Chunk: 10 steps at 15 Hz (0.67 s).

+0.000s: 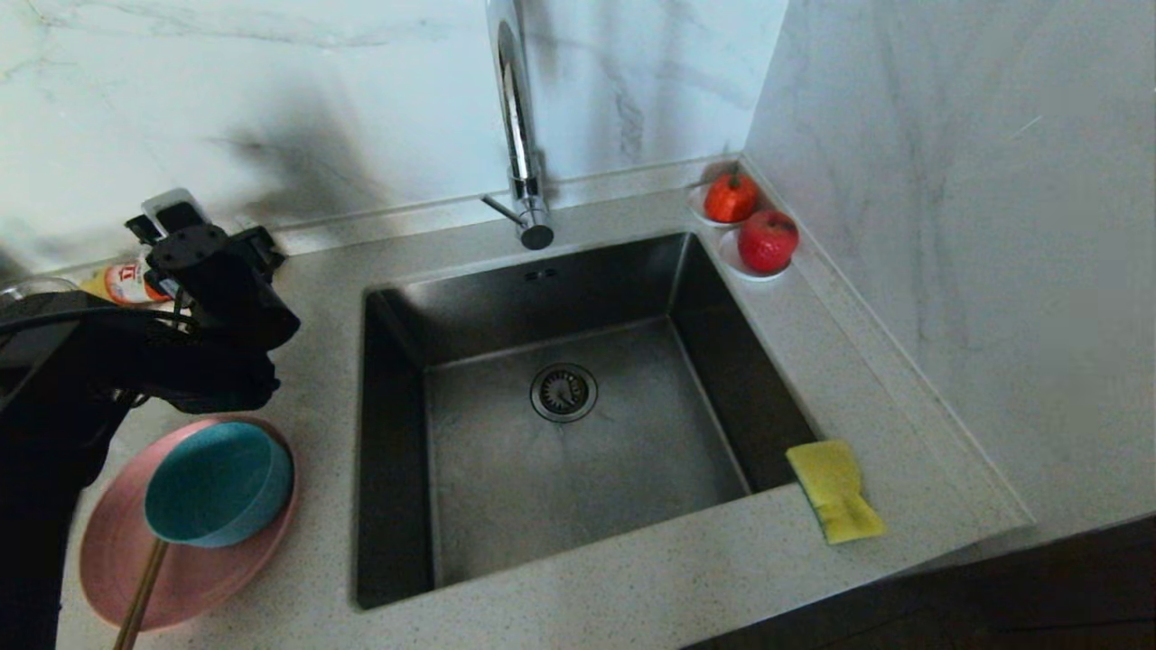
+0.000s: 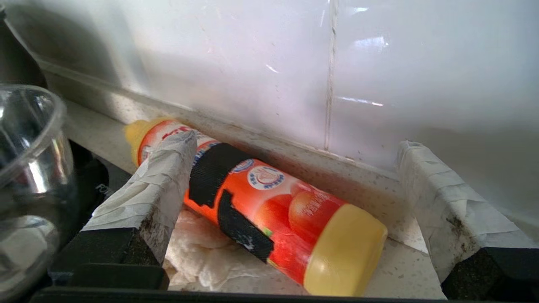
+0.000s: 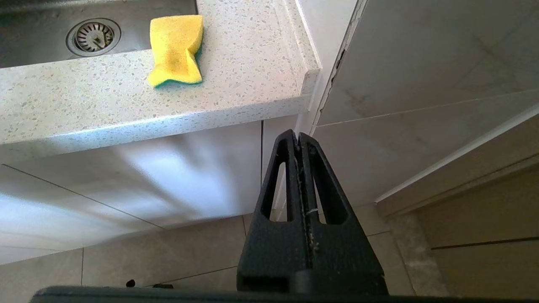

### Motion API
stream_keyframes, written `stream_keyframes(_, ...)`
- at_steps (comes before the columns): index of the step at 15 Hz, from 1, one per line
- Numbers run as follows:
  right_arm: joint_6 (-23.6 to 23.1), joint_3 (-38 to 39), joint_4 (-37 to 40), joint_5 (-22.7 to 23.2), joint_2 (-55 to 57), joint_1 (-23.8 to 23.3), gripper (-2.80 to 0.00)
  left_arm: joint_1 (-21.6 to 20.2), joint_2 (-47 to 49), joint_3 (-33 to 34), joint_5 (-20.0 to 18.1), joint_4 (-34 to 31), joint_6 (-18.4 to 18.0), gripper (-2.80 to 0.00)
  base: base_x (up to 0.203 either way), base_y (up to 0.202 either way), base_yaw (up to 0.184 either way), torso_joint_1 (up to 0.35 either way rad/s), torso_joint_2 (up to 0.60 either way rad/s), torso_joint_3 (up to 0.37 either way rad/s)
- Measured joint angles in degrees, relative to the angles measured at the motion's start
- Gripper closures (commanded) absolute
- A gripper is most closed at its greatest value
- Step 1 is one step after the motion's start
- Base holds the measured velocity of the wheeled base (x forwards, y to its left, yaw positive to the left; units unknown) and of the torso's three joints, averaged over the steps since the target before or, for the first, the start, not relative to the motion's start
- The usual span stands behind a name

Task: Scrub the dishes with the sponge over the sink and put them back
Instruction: Place the dish soap on the table

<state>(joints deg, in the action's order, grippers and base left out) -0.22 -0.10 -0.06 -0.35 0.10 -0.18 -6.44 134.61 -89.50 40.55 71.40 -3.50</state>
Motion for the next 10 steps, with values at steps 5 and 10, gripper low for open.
stream_keyframes(5, 0.0, 0.1, 0.0, 0.0, 0.0, 0.0, 0.0, 0.2, -7.0, 2.2, -0.4, -16.8, 11.7, -2.8, 0.0, 0.0, 0.0, 0.0, 0.0, 0.0)
stream_keyframes(10, 0.0, 0.0, 0.0, 0.0, 0.0, 0.0, 0.0, 0.5, -14.5, 2.3, -8.3, -47.3, 36.8, -2.8, 0.0, 0.0, 0.0, 0.0, 0.0, 0.0)
